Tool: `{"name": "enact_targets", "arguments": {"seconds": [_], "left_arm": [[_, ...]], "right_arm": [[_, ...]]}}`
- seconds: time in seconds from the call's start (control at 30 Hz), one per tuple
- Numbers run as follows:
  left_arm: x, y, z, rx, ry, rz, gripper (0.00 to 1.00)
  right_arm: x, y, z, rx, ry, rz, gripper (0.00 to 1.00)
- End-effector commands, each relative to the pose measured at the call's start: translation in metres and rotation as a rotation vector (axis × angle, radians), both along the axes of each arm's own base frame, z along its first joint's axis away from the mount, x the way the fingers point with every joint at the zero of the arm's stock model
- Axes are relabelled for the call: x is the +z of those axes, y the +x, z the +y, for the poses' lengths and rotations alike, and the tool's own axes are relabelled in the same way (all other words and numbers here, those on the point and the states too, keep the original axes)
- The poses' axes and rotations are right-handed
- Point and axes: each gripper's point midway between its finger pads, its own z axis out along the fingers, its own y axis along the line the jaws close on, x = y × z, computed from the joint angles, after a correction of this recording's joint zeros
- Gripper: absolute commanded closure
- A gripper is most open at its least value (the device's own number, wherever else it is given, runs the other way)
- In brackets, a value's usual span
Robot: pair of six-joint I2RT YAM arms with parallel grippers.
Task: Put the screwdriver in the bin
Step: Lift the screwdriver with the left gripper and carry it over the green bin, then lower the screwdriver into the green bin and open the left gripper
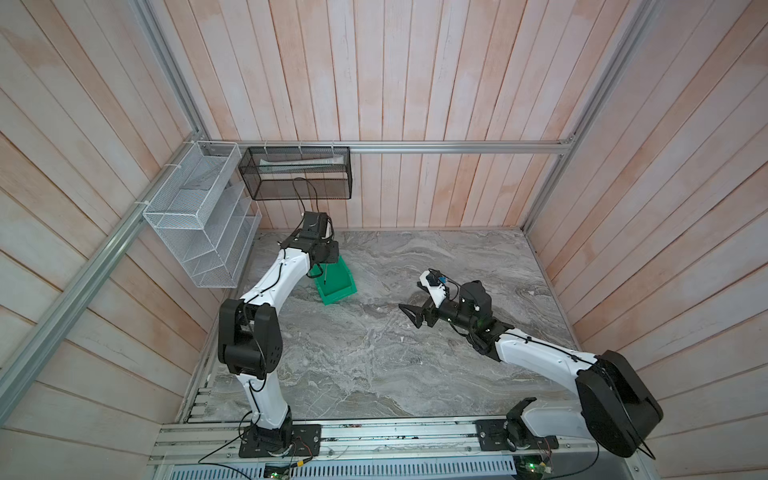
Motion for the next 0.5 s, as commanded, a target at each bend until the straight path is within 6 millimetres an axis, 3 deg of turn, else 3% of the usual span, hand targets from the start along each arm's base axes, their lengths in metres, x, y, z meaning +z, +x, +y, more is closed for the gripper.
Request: {"name": "enact_targets", "arguments": {"seconds": [0.0, 0.47], "left_arm": [[-0.017, 0.011, -0.005, -0.012, 0.008, -0.012, 0.92], [-0.053, 0.017, -0.001, -0.008, 0.026, -0.068, 0.91]], "right_arm": [[0.007, 0.002, 0.002, 0.000, -0.006, -0.014, 0.02], [0.010, -0.001, 0.002, 0.005, 0.016, -0.019, 0.02]]}}
